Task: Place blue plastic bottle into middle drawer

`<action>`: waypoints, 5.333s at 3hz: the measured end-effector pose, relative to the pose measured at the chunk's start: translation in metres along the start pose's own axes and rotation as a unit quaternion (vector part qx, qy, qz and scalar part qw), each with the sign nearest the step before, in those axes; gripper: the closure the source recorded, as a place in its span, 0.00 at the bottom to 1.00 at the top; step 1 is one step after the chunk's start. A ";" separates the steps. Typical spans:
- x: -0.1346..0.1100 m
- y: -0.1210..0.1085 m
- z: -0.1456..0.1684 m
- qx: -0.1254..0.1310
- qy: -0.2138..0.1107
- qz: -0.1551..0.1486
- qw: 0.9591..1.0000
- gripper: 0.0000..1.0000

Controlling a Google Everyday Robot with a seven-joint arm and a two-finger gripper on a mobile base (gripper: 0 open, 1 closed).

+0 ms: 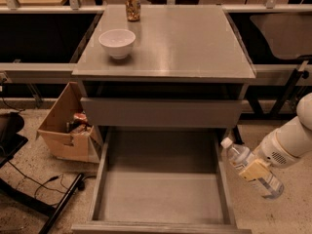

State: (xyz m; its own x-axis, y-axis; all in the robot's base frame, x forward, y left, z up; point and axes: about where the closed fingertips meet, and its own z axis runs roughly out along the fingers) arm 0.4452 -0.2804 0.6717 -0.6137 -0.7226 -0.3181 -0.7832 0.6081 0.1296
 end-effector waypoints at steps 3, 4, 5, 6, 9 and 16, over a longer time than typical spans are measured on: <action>-0.078 0.014 0.145 -0.095 0.033 -0.052 0.994 1.00; -0.116 0.018 0.215 -0.114 0.050 -0.065 0.990 1.00; -0.133 0.025 0.272 -0.106 0.083 -0.069 0.988 1.00; -0.116 0.024 0.316 -0.103 0.118 -0.023 0.987 1.00; -0.091 0.019 0.340 -0.103 0.116 0.062 0.986 0.27; -0.215 0.100 0.028 -0.093 0.157 -0.054 0.982 0.00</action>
Offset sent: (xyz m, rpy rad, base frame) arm 0.0671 0.1492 -0.1302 0.0992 0.1879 0.2746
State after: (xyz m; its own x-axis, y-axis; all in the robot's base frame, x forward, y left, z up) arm 0.5015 -0.0555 0.7271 -0.5033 -0.8633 -0.0374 -0.8322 0.4726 0.2902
